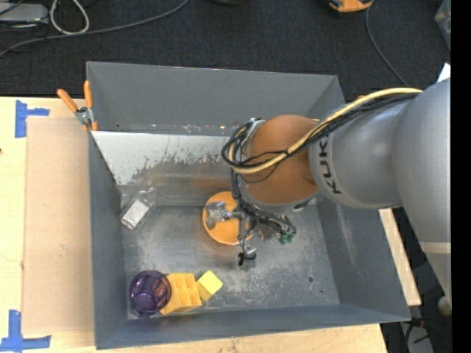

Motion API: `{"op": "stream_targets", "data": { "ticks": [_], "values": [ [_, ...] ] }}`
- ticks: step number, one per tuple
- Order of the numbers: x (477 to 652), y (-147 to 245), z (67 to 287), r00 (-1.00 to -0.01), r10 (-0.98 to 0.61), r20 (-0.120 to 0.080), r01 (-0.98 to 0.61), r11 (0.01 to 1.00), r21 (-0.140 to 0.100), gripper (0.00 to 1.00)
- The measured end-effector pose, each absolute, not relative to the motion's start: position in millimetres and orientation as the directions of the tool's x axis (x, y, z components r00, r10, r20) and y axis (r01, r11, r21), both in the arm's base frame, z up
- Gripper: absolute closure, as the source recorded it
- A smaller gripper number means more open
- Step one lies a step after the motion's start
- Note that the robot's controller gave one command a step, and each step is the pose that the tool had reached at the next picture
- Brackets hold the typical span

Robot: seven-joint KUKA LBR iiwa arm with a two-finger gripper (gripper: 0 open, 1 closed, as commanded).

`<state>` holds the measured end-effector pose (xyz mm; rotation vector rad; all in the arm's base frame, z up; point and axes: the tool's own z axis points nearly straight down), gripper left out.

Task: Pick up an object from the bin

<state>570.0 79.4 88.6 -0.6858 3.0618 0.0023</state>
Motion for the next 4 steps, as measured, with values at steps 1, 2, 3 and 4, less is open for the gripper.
{"op": "stream_targets", "data": {
  "ticks": [1,2,3,4],
  "values": [
    [561.1,101.9,70.4,-0.819,-0.573,-0.006,-0.573,0.819,0.002,1.00],
    [561.1,101.9,70.4,-0.819,-0.573,-0.006,-0.573,0.819,0.002,1.00],
    [557.3,101.8,92.9,-0.819,-0.573,0.004,-0.573,0.819,0.007,1.00],
    [559.3,102.3,131.9,-0.821,-0.571,-0.002,-0.571,0.821,0.005,1.00]
  ]
}}
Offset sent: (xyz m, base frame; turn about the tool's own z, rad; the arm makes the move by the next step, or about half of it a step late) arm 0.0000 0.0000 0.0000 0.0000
